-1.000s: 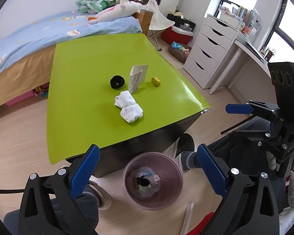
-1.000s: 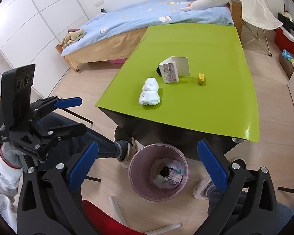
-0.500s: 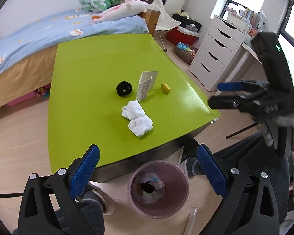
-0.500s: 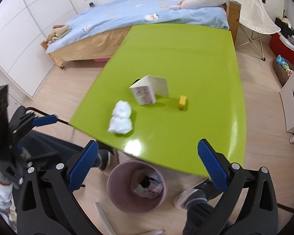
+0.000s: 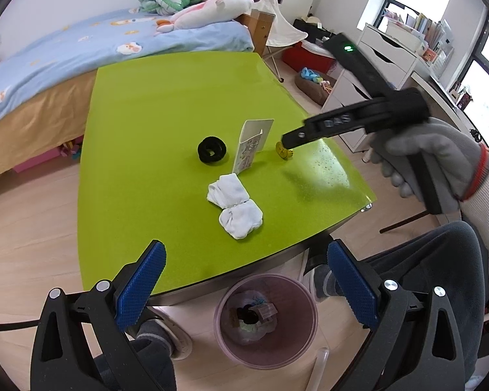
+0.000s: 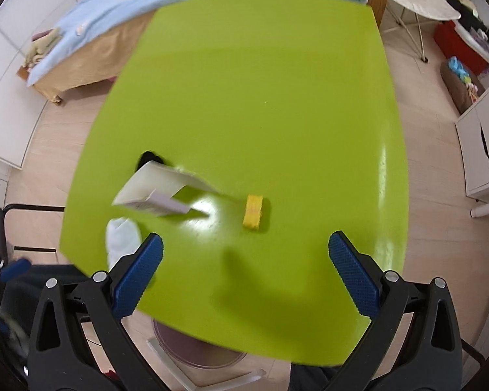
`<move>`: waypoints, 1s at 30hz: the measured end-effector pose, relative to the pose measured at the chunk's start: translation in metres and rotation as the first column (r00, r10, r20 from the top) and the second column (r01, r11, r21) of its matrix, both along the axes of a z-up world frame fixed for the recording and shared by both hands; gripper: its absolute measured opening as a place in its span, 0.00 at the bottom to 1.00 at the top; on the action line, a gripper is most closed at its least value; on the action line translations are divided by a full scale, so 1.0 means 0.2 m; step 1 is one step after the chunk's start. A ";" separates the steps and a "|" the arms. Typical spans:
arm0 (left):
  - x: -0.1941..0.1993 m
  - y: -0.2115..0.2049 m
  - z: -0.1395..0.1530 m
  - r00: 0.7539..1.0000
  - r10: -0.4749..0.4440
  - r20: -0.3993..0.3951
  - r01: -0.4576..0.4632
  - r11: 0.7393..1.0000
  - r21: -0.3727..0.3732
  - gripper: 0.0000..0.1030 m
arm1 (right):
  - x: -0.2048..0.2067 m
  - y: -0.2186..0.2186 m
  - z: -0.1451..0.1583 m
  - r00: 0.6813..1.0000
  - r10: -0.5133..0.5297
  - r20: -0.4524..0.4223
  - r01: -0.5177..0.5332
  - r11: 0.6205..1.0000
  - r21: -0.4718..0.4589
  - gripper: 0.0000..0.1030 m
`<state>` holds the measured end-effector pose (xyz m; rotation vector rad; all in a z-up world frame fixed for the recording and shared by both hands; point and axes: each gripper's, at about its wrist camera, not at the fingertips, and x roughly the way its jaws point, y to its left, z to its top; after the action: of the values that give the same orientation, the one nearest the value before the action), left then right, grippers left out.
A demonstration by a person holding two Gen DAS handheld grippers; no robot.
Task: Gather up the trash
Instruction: 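Move the right gripper to the yellow block and close on it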
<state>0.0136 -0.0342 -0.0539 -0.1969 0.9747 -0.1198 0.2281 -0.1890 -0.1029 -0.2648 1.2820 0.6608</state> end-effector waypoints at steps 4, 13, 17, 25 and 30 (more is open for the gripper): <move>0.01 0.00 -0.01 1.000 0.004 -0.006 -0.004 1.000 -0.003 0.93 | 0.05 0.03 -0.05 1.000 -0.011 -0.026 0.011 1.000 -0.005 0.74; 0.04 0.01 -0.06 0.999 0.015 -0.033 -0.016 1.000 -0.015 0.93 | 0.07 0.06 -0.12 0.999 -0.006 -0.049 0.006 1.000 0.005 0.33; 0.05 0.00 -0.06 0.999 0.017 -0.042 -0.017 1.000 -0.010 0.93 | 0.07 0.08 -0.13 0.999 -0.003 -0.037 0.003 1.000 -0.008 0.14; 0.13 0.00 -0.07 0.998 0.028 -0.064 -0.028 1.000 -0.003 0.93 | 0.03 0.03 -0.08 1.000 0.011 -0.022 -0.010 1.000 0.024 0.13; 0.21 0.00 -0.09 0.995 0.045 -0.093 -0.044 0.999 0.007 0.93 | -0.03 -0.02 -0.01 1.000 0.026 -0.007 -0.025 0.998 0.062 0.13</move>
<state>0.0560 -0.0352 -0.0713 -0.2208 1.0626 -0.0674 0.2222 -0.1931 -0.1058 -0.2288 1.2648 0.7223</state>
